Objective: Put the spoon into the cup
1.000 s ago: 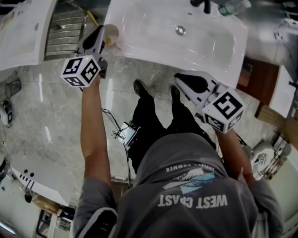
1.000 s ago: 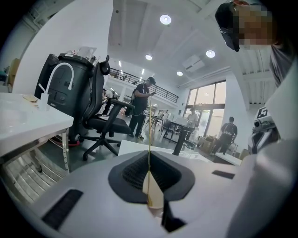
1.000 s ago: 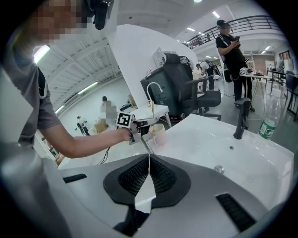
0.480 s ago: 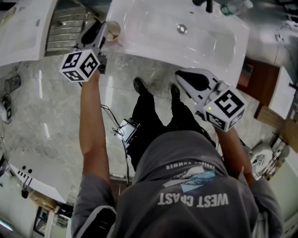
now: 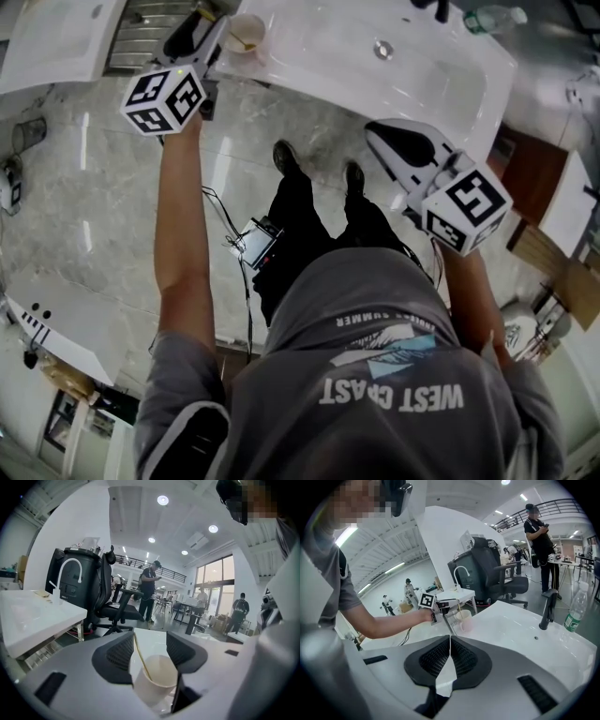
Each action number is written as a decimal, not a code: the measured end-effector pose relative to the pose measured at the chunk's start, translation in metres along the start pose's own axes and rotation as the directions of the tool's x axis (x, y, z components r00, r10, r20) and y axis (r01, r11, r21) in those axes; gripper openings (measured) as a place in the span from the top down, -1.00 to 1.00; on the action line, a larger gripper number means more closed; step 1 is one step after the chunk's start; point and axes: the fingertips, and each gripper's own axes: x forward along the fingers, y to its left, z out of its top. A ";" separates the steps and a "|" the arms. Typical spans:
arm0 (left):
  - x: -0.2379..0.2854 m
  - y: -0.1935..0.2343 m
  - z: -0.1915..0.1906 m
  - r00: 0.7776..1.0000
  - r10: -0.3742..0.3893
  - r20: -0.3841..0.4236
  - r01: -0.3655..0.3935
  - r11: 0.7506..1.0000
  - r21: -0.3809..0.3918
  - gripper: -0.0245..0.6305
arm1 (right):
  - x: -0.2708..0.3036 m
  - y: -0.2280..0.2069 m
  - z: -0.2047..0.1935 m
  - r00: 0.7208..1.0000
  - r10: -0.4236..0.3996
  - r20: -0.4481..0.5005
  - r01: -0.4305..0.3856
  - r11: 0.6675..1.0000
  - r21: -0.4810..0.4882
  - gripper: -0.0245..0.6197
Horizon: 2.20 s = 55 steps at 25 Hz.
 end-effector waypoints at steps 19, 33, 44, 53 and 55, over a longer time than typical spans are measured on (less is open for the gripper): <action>-0.100 -0.034 0.107 0.973 0.082 0.215 -0.107 0.989 0.107 0.80 | -0.035 0.037 0.044 0.994 0.087 0.072 -0.074 0.983 -0.166 0.82; -0.206 -0.178 0.166 0.977 -0.014 0.213 -0.056 0.945 0.322 0.92 | -0.099 0.073 0.094 0.966 0.186 0.178 -0.083 0.879 -0.470 0.83; -0.236 -0.273 0.144 0.980 -0.021 0.199 -0.053 0.931 0.362 0.92 | -0.146 0.077 0.087 0.950 0.236 0.204 -0.086 0.827 -0.556 0.83; -0.235 -0.340 0.114 0.973 -0.096 0.208 0.030 0.953 0.300 0.92 | -0.173 0.083 0.053 0.948 0.258 0.188 -0.115 0.825 -0.554 0.83; -0.234 -0.350 0.109 0.969 -0.114 0.219 0.054 0.964 0.262 0.92 | -0.176 0.085 0.047 0.947 0.263 0.184 -0.123 0.827 -0.549 0.83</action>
